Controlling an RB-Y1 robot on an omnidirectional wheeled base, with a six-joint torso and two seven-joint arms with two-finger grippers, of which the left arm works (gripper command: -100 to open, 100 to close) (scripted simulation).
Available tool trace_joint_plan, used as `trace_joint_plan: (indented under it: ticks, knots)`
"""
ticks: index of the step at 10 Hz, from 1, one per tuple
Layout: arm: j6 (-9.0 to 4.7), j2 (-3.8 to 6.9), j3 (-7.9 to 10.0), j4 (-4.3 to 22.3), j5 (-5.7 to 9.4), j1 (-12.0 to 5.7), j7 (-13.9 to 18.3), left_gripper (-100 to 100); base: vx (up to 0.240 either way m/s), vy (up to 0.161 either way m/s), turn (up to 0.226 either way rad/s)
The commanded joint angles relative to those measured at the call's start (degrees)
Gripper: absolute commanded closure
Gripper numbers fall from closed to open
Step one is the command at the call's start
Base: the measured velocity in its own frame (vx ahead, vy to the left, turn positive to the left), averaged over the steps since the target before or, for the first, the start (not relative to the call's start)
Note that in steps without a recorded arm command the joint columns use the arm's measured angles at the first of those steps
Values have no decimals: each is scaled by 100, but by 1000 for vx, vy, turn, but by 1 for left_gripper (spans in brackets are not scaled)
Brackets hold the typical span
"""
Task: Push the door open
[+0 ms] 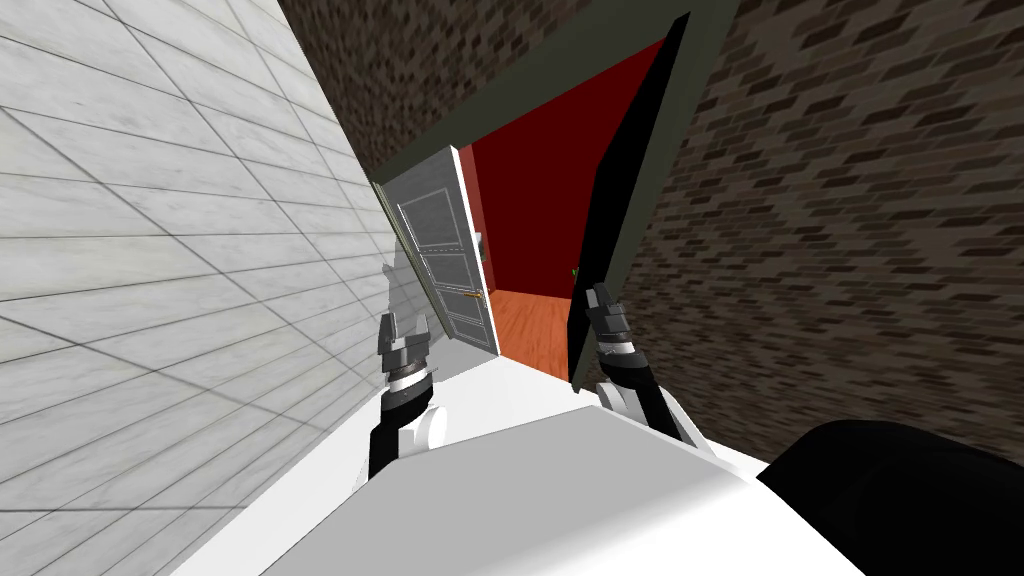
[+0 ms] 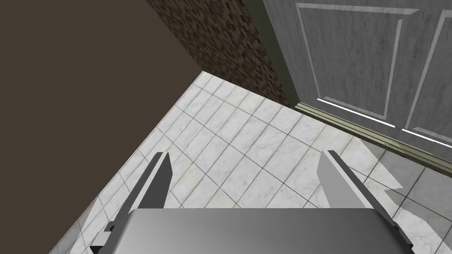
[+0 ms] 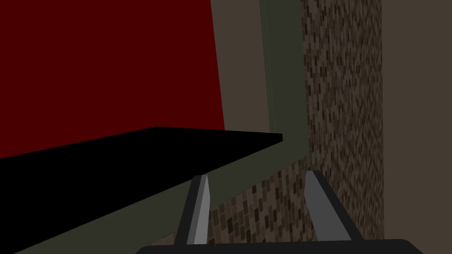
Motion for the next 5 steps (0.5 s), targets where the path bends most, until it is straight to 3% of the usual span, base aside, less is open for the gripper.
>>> trace_joint_plan:
  ticks: [1, 5]
  knots:
    - [70, 45, -38, 209, -38, -134, 67, -100, 81, 71, -7]
    - [170, 144, -161, 862, -157, -517, 234, -100, 81, 91, -10]
